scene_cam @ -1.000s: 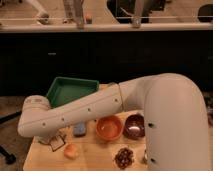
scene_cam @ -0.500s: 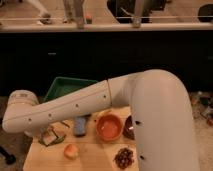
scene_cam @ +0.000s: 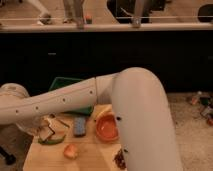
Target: Place eraser in paper cup
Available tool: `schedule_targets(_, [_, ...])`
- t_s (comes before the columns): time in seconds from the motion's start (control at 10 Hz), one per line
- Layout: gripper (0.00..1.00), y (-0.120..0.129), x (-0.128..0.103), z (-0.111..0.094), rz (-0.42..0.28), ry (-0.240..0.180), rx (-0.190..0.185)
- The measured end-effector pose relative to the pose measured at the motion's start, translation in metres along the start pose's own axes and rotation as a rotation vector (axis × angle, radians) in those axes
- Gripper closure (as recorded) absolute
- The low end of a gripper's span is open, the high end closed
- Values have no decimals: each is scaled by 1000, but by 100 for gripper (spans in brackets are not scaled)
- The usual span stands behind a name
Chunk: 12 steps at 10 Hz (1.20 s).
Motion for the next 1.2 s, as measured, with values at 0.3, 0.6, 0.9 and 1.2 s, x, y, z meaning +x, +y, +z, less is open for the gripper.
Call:
schedule_targets(0.3, [100,-8,19,8,-43,-41,-9])
schedule_targets(0.6, [100,-8,31,13,-57,-55,-6])
schedule_targets(0.9, [100,-6,41,19,-64,-67,1])
schedule_targets(1.2, [100,-3,48,31,-69,-96,10])
